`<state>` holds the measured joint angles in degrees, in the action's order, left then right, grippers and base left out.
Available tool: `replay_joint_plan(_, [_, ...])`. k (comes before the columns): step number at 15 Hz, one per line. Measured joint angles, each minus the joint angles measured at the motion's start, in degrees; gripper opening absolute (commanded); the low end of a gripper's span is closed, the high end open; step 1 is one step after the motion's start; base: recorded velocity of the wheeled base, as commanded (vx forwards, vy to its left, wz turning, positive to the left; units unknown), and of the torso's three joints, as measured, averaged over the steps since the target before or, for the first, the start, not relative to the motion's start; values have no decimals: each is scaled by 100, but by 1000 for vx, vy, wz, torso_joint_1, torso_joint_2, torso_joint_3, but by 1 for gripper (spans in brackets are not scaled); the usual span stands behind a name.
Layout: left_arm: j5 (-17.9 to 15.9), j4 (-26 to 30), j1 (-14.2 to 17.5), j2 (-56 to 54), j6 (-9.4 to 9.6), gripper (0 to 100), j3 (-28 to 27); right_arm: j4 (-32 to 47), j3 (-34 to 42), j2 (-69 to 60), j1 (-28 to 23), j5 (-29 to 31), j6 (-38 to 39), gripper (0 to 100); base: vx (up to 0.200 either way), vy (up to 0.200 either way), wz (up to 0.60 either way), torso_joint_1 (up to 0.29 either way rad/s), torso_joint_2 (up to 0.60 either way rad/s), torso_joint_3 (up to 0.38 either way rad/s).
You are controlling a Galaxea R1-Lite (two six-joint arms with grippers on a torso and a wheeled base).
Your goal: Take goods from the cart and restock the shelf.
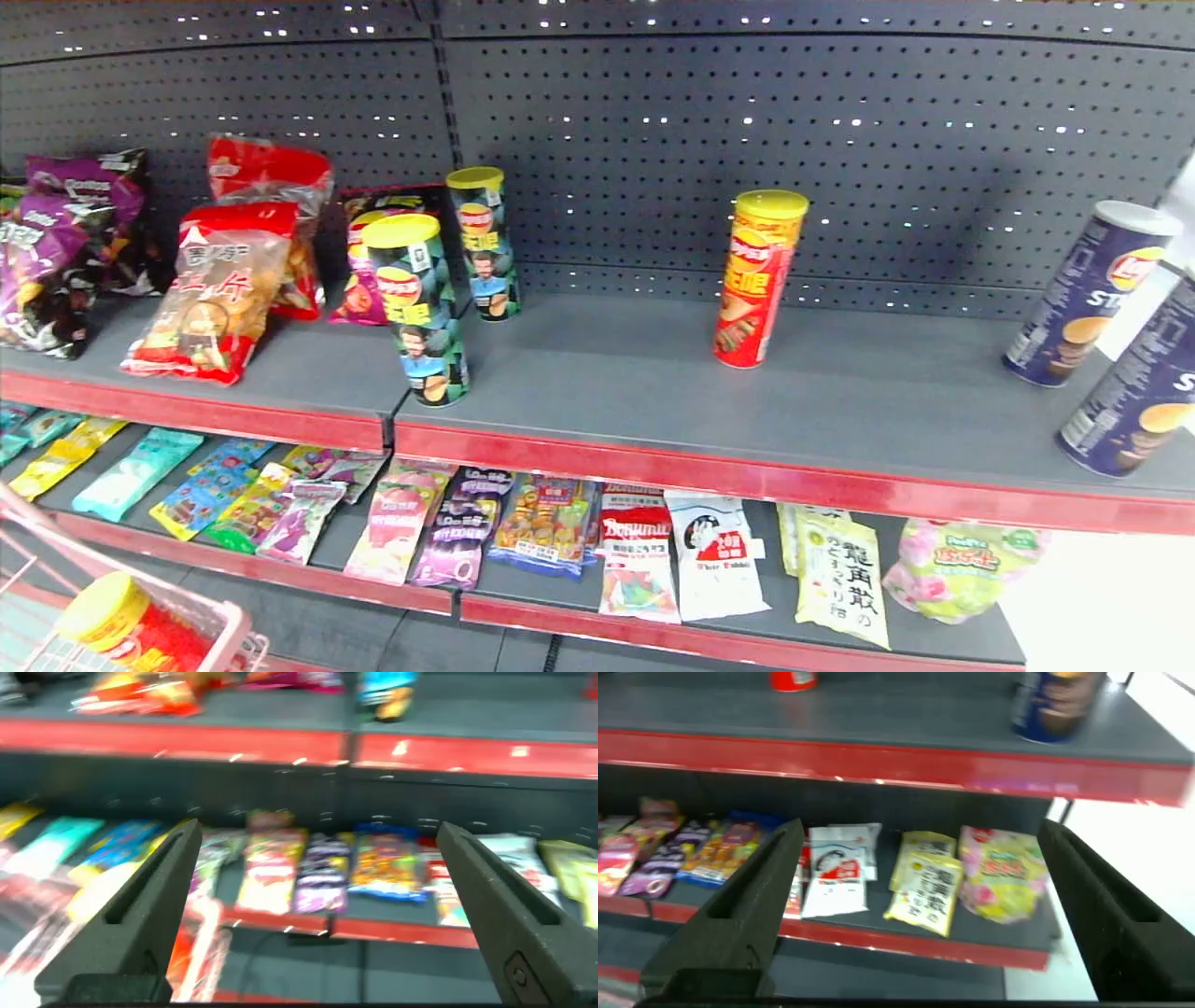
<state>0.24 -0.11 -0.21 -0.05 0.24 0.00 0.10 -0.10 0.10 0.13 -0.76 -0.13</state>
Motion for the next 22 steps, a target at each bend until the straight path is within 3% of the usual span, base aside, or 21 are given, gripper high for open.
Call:
replay_joint_plan(11, [0, -5, 2, 0, 2, 100, 0, 0, 0, 0, 0, -2, -2, 100, 0, 0, 600, 3, 1, 4])
replay_joint_plan(20, [0, -2, -1, 0, -6, 100, 0, 0, 2, 0, -2, -2, 11, 100, 0, 0, 0, -64, 160, 94])
replay_joint_plan(22, [-2, -5, 7, 0, -6, 100, 0, 1, 2, 0, 5, 0, 9, 100, 0, 0, -600, -146, 364, 222])
